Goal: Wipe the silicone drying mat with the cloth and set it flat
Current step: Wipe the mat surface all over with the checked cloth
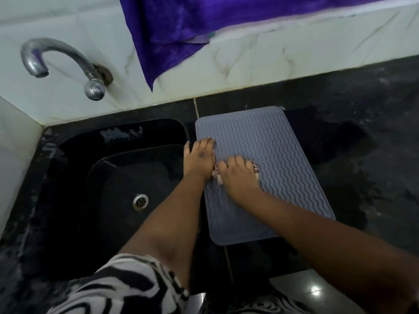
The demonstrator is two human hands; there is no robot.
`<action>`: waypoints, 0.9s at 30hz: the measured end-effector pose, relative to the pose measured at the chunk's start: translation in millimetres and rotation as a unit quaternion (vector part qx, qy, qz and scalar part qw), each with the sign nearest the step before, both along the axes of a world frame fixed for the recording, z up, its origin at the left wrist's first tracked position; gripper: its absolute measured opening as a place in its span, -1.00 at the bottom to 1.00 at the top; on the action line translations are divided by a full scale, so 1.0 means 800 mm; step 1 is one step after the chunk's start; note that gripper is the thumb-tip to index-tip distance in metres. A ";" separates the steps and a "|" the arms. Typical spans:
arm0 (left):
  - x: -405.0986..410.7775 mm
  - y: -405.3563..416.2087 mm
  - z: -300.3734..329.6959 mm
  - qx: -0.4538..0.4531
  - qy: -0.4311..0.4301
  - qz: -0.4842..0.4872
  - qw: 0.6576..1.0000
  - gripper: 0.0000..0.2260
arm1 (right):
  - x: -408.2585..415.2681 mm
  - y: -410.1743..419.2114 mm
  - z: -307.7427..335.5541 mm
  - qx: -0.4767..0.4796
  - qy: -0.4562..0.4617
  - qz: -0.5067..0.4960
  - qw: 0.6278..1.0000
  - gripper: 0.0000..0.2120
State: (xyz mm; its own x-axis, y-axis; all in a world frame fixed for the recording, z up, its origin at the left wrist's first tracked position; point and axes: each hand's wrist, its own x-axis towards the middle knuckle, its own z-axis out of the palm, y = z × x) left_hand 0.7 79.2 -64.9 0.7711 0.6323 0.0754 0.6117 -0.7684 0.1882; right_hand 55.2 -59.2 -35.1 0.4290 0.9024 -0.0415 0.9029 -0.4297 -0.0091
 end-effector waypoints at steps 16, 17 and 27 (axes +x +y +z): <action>0.000 -0.026 0.010 -0.017 0.031 0.068 0.997 -0.62 | -0.002 -0.060 0.038 -0.003 0.175 0.006 0.985 -0.75; -0.002 -0.028 0.010 -0.011 0.035 0.070 0.997 -0.61 | -0.003 -0.057 0.033 -0.020 0.138 -0.001 0.990 -0.73; -0.005 -0.035 0.009 0.002 0.033 0.063 0.997 -0.62 | -0.032 -0.160 0.024 -0.089 0.195 0.123 0.969 -0.64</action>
